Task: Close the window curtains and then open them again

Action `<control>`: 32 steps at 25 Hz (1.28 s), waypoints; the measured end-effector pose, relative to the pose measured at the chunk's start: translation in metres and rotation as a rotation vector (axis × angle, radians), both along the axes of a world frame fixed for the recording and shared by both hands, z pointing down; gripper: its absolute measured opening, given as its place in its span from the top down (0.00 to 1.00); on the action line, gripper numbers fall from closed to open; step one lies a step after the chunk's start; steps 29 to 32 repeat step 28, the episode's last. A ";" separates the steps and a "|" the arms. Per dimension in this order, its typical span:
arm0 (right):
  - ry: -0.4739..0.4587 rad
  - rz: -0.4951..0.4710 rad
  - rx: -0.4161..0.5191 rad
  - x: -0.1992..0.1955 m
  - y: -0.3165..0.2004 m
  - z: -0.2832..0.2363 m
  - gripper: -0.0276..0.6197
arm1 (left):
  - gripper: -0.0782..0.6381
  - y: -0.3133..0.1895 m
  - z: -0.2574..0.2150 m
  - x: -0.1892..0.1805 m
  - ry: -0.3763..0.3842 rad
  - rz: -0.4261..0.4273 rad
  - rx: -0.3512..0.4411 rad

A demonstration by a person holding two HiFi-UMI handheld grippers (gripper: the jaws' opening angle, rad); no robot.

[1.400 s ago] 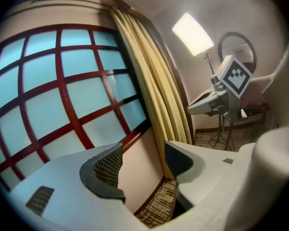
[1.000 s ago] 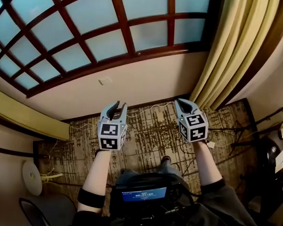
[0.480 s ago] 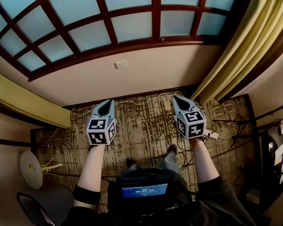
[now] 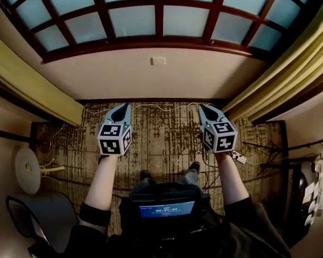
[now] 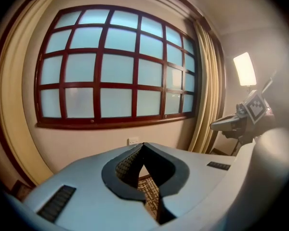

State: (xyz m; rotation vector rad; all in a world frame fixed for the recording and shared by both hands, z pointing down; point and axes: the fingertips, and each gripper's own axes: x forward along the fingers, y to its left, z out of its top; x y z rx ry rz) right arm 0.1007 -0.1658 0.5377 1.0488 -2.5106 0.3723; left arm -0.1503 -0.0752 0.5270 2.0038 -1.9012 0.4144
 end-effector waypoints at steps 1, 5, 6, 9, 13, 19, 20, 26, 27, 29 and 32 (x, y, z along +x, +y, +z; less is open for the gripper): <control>0.006 -0.004 0.006 -0.002 0.000 -0.001 0.95 | 0.89 0.002 0.000 -0.002 0.001 -0.006 0.001; 0.020 -0.029 0.022 -0.004 -0.003 -0.004 0.95 | 0.89 0.008 0.000 0.000 0.012 -0.028 0.005; 0.019 -0.032 0.022 -0.002 -0.004 -0.004 0.95 | 0.89 0.008 0.000 0.004 0.014 -0.029 0.004; 0.012 -0.030 0.016 0.007 -0.009 -0.001 0.95 | 0.89 0.006 0.001 0.016 0.017 -0.027 0.001; 0.009 -0.022 0.003 0.015 -0.015 0.004 0.95 | 0.89 0.001 0.002 0.020 0.024 -0.033 -0.004; 0.012 -0.019 0.002 0.025 -0.025 0.004 0.95 | 0.89 -0.009 0.002 0.024 0.035 -0.035 -0.007; 0.013 -0.017 0.002 0.027 -0.027 0.004 0.95 | 0.89 -0.011 0.003 0.026 0.036 -0.032 -0.007; 0.020 -0.013 0.005 0.034 -0.032 0.004 0.95 | 0.89 -0.015 0.009 0.034 0.042 -0.023 -0.017; 0.021 -0.013 0.005 0.035 -0.032 0.004 0.95 | 0.89 -0.015 0.009 0.034 0.043 -0.024 -0.018; 0.023 -0.013 0.006 0.035 -0.033 0.004 0.95 | 0.89 -0.016 0.010 0.035 0.044 -0.024 -0.019; 0.023 -0.013 0.006 0.035 -0.033 0.004 0.95 | 0.89 -0.016 0.010 0.035 0.044 -0.024 -0.019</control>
